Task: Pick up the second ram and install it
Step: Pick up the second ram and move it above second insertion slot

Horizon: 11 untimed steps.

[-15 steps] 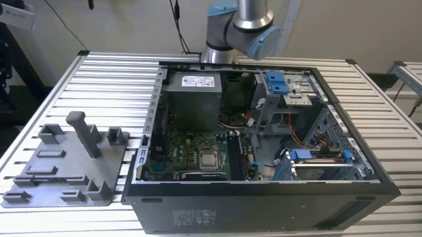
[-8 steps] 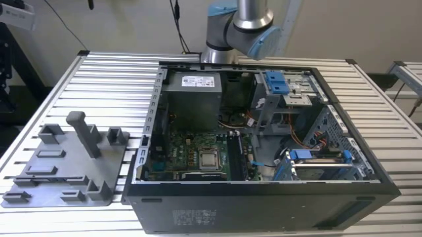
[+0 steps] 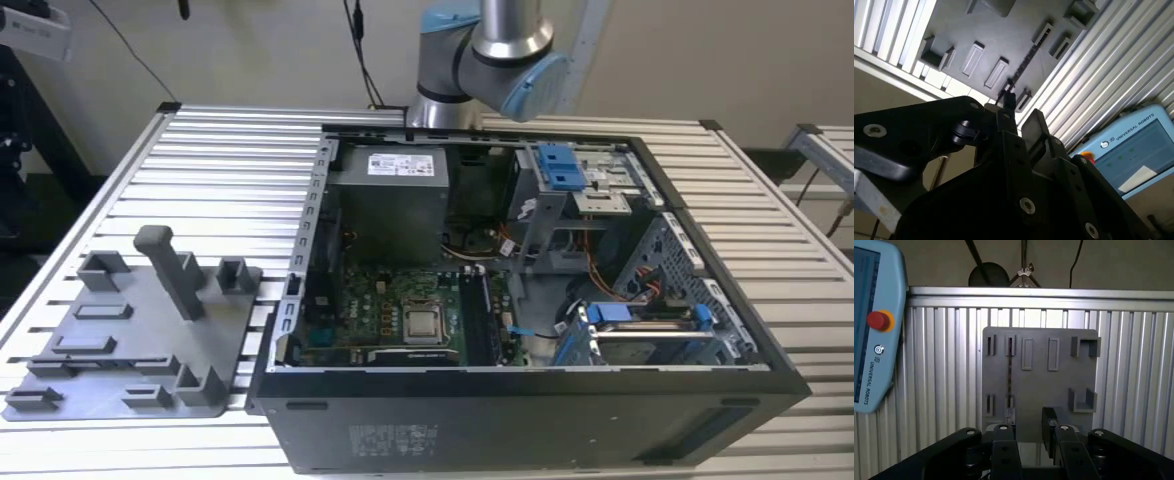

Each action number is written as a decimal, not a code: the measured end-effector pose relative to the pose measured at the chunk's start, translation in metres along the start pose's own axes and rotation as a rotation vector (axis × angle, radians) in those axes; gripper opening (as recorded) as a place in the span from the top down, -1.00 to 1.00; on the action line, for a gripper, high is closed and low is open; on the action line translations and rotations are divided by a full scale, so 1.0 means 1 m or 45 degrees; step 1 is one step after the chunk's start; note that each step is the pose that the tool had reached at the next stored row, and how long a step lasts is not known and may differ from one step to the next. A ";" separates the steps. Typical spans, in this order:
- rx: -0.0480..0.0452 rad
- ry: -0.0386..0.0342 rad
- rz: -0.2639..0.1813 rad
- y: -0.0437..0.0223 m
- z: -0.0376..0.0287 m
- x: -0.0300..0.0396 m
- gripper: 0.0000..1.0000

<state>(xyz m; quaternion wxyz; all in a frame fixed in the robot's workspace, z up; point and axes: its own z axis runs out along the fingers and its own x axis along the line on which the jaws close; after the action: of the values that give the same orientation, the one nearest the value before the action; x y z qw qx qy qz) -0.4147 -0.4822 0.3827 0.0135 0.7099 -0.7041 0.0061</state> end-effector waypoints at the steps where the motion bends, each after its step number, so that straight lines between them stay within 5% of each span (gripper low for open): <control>1: 0.000 0.0000 0.000 0.0000 0.0000 0.0000 0.28; 11: 0.000 0.0000 -0.003 0.0000 0.0000 0.0000 0.28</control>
<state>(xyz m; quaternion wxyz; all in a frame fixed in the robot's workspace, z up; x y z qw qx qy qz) -0.4147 -0.4822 0.3826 0.0135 0.7108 -0.7033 0.0062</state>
